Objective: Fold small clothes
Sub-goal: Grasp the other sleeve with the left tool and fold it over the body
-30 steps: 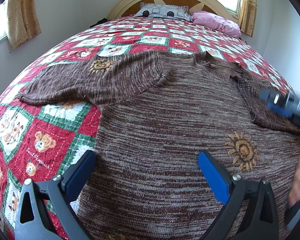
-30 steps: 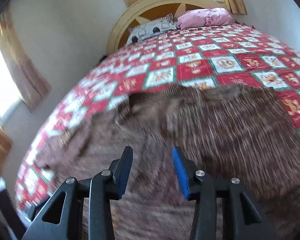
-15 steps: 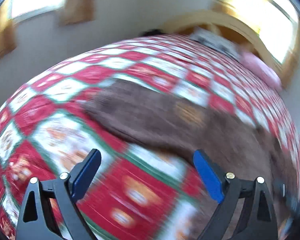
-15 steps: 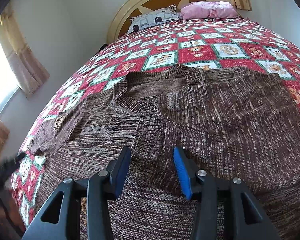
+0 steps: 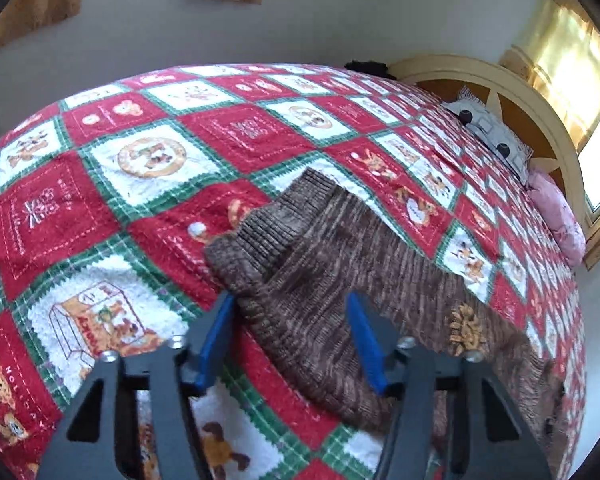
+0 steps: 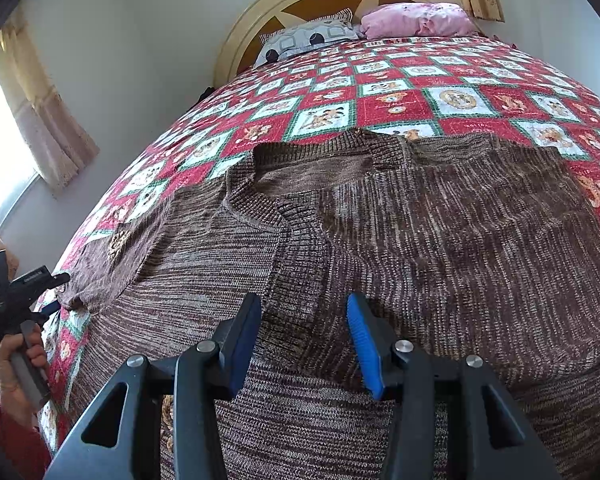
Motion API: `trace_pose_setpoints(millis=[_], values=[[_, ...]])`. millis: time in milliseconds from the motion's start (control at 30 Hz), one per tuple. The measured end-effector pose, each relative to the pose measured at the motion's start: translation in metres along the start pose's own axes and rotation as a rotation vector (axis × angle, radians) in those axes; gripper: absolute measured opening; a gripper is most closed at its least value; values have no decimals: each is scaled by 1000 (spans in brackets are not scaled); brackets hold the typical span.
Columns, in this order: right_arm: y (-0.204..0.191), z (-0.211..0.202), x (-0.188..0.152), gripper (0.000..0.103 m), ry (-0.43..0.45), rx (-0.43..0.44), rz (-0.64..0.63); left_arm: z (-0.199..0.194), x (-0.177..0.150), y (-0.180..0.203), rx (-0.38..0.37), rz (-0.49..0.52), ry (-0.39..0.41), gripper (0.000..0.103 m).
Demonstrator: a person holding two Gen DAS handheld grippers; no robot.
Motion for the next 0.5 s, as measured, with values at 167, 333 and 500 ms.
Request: trace_pose_setpoints(millis=[167,333,500], values=[[0,0,0,47,1,2,2,5,6,-14,-38,-43,-6,12],[2,-1,1,47,11,25,20,-6,14,12,-68,25,21,9],[8,-8,3,47,56,74,70,-70,7,98,-196,234,155,9]])
Point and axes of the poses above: each gripper's, at about its wrist camera, not at the fingertips, and z roughly the way its jaws point, y to its right, x to its top, the point moved 8 cm from there along z, roughly the way its jaws point, and after that the axes turned 14 degrees about x, right-handed, at the moved point
